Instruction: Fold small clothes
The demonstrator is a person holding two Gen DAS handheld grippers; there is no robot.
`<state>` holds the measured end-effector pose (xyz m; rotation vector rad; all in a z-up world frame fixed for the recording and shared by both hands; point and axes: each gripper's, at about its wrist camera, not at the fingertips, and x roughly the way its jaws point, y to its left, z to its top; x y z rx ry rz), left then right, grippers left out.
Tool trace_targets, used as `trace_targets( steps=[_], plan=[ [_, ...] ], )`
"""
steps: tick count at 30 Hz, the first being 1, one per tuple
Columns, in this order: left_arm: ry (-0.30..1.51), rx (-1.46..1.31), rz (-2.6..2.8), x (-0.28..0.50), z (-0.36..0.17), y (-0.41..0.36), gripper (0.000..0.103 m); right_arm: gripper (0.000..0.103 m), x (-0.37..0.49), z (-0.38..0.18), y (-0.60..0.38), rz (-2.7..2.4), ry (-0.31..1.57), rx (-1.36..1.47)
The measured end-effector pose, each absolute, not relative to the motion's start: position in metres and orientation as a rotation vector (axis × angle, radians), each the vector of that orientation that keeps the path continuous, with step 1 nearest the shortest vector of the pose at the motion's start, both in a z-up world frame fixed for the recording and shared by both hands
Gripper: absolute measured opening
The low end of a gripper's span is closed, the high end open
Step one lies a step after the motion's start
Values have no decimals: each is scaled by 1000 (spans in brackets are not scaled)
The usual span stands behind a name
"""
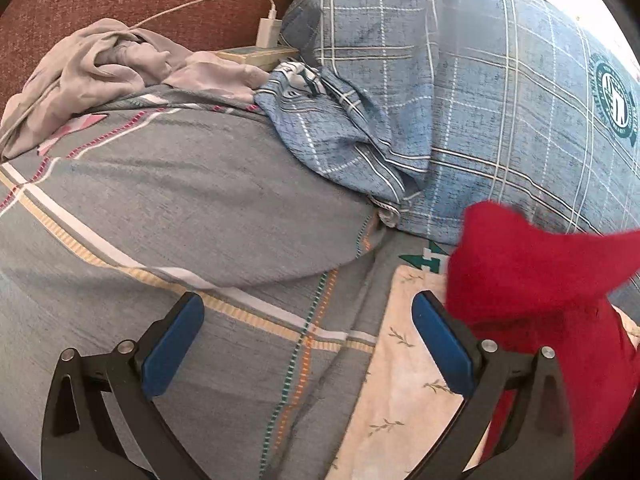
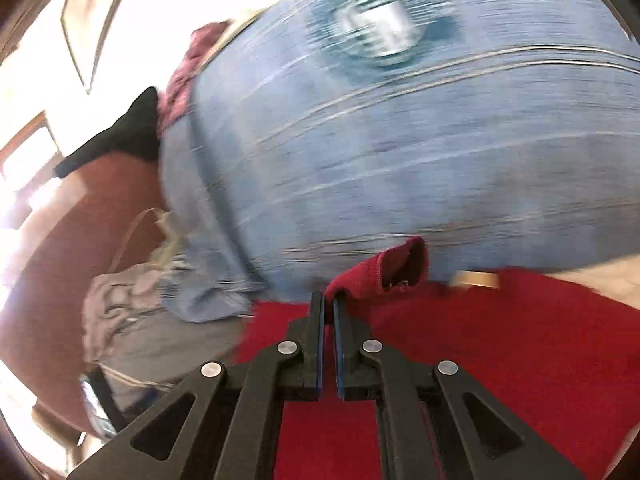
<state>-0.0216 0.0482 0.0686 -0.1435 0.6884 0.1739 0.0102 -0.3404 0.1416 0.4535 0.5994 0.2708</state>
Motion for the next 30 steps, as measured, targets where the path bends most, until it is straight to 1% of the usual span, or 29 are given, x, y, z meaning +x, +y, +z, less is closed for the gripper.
trace_targets(
  steps=[3, 5, 7, 8, 10, 11, 12, 14, 15, 18, 22, 23, 24, 25, 26, 30],
  plan=[
    [688, -134, 151, -23, 68, 41, 103, 3, -8, 124, -381, 162, 630, 468],
    [679, -122, 134, -24, 68, 34, 103, 3, -17, 111, -400, 65, 643, 424],
    [673, -108, 112, -25, 68, 26, 103, 4, -14, 89, -411, 64, 721, 410],
    [673, -99, 102, -25, 67, 22, 103, 10, -11, 75, -416, 59, 790, 422],
    [685, -75, 79, -26, 65, 14, 103, 11, -13, 61, -428, 39, 838, 479],
    [691, -66, 65, -26, 64, 10, 103, 17, -19, 59, -434, 30, 820, 506],
    [693, -59, 49, -27, 65, 7, 103, 35, -26, 59, -442, 5, 792, 523],
    [682, -47, 21, -31, 67, -1, 103, 54, -33, 60, -455, -31, 754, 545],
    [678, -38, 9, -32, 68, -6, 103, 54, -33, 59, -461, -39, 746, 556],
    [681, 2, -15, -29, 70, -22, 103, 54, -23, 58, -470, -32, 755, 570],
    [689, 10, -29, -23, 76, -33, 103, 54, 3, 48, -457, 14, 805, 483],
    [690, 3, -34, -22, 77, -34, 103, 49, 13, 45, -451, 23, 824, 450],
    [692, -1, -39, -19, 79, -36, 103, 39, 25, 40, -444, 17, 855, 412],
    [700, -2, -45, -15, 80, -39, 103, 25, 27, 34, -442, 5, 874, 391],
    [704, 0, -49, -11, 82, -41, 103, 5, 28, 31, -442, -15, 877, 375],
    [678, 12, -58, 1, 89, -51, 103, 4, 14, 51, -445, -15, 788, 342]
  ],
)
